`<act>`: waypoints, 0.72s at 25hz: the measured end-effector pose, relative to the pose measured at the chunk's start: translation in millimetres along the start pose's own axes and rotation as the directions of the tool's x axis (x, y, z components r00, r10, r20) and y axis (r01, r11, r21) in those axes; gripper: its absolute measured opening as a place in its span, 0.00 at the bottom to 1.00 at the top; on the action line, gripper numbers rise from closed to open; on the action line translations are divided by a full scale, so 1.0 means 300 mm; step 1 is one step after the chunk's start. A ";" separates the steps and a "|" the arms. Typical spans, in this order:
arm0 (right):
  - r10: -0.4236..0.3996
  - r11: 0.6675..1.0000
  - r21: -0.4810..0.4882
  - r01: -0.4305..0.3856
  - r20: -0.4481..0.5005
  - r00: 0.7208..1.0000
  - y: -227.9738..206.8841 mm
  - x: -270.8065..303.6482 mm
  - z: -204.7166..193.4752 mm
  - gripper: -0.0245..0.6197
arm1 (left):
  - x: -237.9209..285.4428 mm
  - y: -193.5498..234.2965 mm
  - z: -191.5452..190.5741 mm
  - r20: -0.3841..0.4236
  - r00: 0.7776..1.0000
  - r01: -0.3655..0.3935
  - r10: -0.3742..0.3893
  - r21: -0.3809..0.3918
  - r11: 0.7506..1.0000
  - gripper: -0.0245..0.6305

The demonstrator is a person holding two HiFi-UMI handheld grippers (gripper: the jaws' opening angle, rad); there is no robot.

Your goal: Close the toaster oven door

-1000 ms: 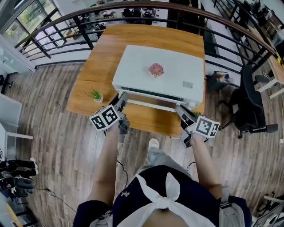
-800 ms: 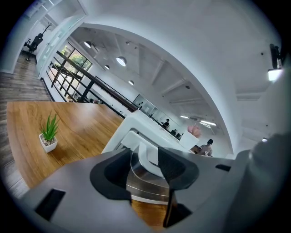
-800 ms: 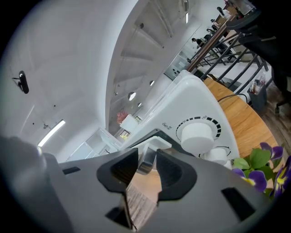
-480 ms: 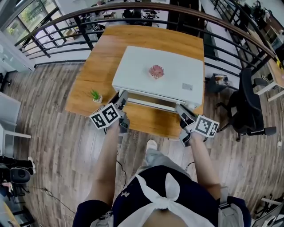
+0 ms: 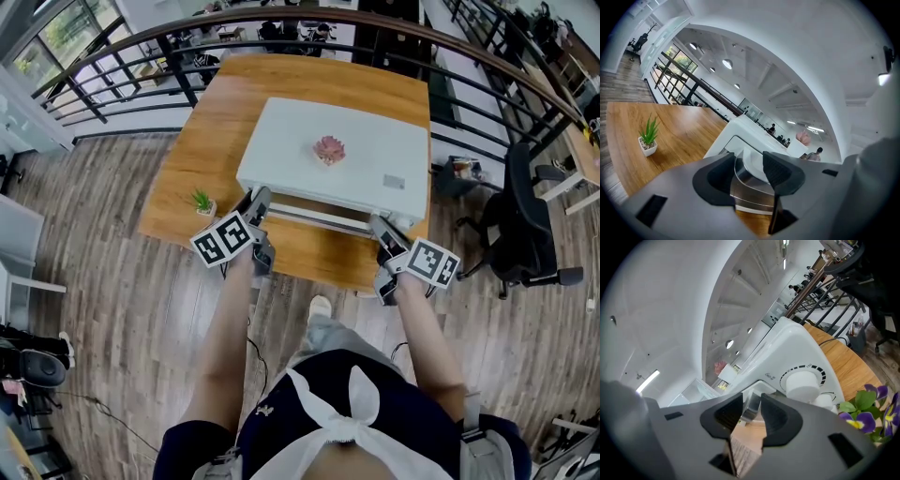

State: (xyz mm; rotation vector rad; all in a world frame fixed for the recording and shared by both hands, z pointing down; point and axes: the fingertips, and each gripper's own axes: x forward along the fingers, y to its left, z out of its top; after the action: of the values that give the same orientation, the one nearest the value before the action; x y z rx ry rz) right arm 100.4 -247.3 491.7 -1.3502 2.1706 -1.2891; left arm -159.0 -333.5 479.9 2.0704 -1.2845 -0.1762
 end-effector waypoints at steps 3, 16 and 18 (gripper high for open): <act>-0.033 0.999 -0.025 0.033 0.016 0.999 0.001 -0.001 0.010 0.23 | 0.000 -0.002 0.003 0.000 1.000 -0.025 0.025 0.020 1.000 0.32; -0.097 0.938 -0.322 0.131 0.118 0.988 0.076 -0.056 0.052 0.15 | -0.115 -0.056 0.062 0.135 0.981 -0.169 0.136 0.271 0.948 0.32; -0.089 0.916 -0.377 0.137 0.141 0.986 0.108 -0.067 0.051 0.15 | -0.148 -0.080 0.066 0.153 0.981 -0.164 0.123 0.295 0.941 0.32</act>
State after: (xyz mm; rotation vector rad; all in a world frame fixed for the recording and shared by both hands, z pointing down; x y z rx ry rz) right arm 102.0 -233.7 453.0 -1.6731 2.3731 -0.8091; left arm -172.3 -299.4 439.9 2.2408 -1.6258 -0.0499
